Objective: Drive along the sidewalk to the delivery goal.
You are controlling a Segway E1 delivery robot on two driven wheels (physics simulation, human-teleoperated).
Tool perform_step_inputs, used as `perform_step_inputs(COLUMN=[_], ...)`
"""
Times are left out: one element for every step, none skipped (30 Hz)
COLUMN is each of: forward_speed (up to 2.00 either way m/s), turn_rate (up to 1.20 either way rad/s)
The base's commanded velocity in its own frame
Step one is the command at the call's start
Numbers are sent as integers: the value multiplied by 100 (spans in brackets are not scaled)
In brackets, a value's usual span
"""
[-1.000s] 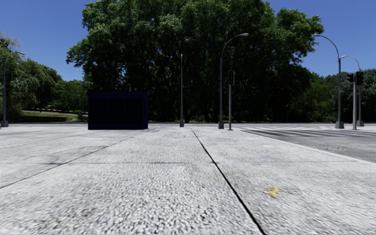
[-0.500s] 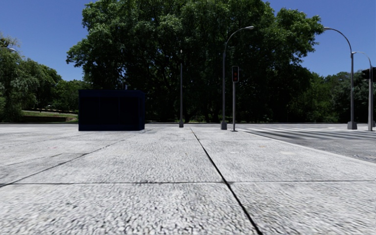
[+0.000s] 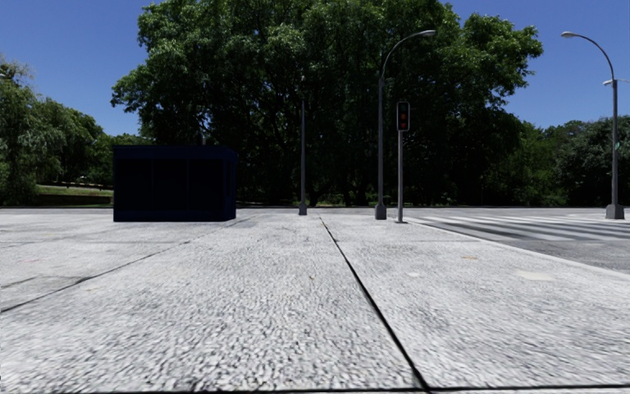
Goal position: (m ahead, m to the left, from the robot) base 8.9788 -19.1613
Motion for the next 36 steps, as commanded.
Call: perform_step_inputs(forward_speed=[200, 200, 200, 200, 200, 200, 200, 200, 200, 200, 200, 200, 200, 200, 200, 200, 200, 200, 200, 200, 200, 200, 200, 200, 200, 200, 200, 200, 200, 200, 200, 200, 200, 200, 200, 200], turn_rate=[0, 0, 0, 0, 0, 0, 0, 0, 0, 0, 0, 0, 0, 0, 0, 0, 0, 0, 0, -4, -16, -26, -33, -33, -34, -35, -38, -42, -42, -43, -44, -44, -44, -44, -44, -44])
